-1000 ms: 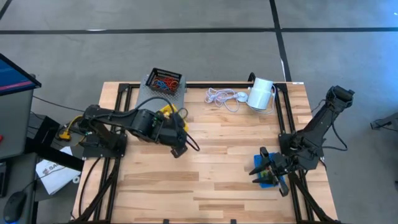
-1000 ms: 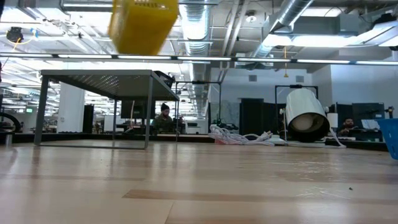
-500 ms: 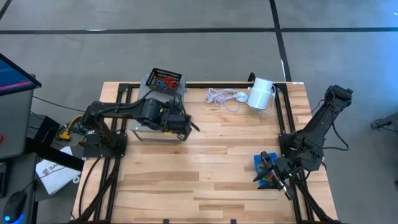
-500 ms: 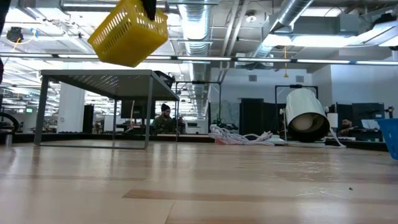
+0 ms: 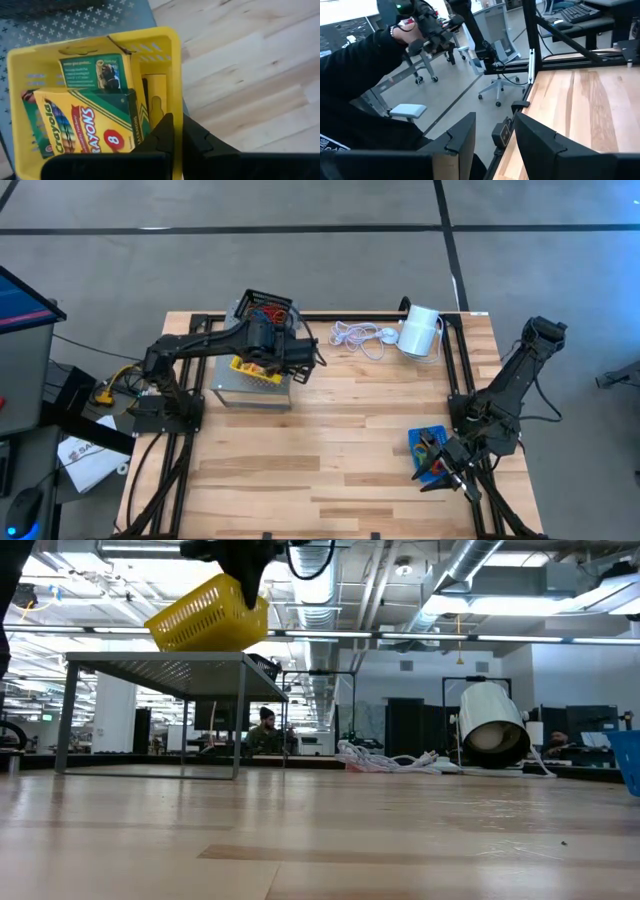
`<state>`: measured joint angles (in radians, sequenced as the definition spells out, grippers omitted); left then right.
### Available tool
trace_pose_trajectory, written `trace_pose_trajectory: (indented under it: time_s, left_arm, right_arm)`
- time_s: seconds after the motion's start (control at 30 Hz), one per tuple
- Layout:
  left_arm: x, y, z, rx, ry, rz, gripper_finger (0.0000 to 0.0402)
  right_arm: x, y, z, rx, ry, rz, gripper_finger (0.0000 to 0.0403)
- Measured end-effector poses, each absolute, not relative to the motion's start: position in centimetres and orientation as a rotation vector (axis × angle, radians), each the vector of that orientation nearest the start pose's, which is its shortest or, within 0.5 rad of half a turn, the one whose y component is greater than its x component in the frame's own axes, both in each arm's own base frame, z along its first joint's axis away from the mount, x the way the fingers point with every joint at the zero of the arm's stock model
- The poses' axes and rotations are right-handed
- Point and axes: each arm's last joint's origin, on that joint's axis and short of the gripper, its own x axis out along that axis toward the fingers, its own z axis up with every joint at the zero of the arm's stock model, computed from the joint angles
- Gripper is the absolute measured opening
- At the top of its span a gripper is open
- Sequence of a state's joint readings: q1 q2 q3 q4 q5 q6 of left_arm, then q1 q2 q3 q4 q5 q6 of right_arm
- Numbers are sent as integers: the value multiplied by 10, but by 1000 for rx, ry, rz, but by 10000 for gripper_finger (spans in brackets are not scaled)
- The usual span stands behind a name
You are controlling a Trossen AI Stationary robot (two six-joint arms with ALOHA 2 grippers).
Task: Pick & Place Office Desk Supplies
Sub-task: Put the yellow bin with crayon boxes on the shelf
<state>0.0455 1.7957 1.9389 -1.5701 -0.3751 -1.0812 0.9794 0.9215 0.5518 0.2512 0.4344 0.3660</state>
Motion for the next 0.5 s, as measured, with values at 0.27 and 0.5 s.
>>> trace_pose_trajectory:
  time_s: [0.27,0.5]
  left_arm:
    - [323,42,344,-653,1109,1115,0]
    - [321,58,344,-658,1087,1173,0]
  right_arm:
    - [118,167,271,284,190,573,133]
    - [116,168,272,286,188,585,133]
